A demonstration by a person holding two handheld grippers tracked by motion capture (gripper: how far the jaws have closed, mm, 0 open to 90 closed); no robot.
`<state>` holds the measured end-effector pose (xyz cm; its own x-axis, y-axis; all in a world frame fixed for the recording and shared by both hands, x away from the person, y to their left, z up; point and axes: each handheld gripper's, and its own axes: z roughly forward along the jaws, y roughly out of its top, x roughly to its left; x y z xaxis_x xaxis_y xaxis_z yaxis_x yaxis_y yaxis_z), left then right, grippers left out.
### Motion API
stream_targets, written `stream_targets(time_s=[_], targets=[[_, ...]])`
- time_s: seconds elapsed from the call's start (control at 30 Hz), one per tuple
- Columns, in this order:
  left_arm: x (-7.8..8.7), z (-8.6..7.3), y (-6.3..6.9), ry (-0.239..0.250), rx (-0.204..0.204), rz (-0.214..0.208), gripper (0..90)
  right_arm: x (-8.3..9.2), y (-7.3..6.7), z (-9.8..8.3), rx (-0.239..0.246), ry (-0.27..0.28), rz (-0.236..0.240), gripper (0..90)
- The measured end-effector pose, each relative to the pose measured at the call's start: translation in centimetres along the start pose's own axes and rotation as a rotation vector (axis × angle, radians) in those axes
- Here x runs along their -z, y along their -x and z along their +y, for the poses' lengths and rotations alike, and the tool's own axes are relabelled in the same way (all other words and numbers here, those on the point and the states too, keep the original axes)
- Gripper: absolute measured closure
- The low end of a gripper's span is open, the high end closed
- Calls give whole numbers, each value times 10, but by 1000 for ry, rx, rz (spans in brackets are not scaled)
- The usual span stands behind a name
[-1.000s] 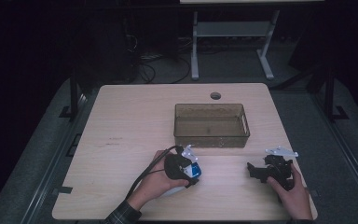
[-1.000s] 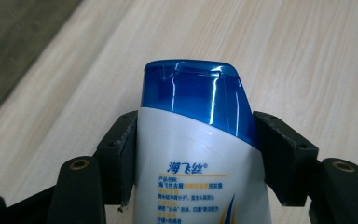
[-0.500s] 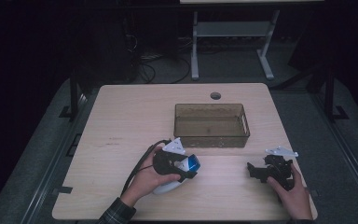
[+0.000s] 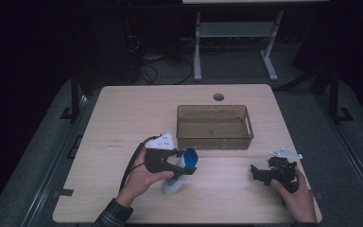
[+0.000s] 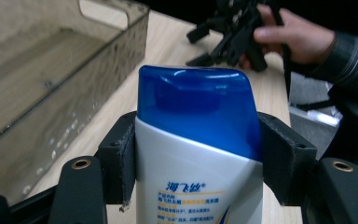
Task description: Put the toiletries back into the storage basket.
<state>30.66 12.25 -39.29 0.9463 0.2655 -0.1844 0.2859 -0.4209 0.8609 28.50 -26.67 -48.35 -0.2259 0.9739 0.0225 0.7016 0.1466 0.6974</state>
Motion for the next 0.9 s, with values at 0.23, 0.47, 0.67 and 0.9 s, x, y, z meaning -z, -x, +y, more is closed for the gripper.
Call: stream_targets(time_s=[0.23, 0.47, 0.67, 0.9], targets=[[7, 3, 0, 55, -18, 22, 363, 0, 0, 0, 0, 0, 0, 0], [11, 7, -5, 79, -17, 44, 364, 0, 0, 0, 0, 0, 0, 0], [9, 10, -6, 81, -26, 56, 365, 0, 0, 0, 0, 0, 0, 0], [12, 20, -9, 104, -25, 80, 366, 0, 0, 0, 0, 0, 0, 0]])
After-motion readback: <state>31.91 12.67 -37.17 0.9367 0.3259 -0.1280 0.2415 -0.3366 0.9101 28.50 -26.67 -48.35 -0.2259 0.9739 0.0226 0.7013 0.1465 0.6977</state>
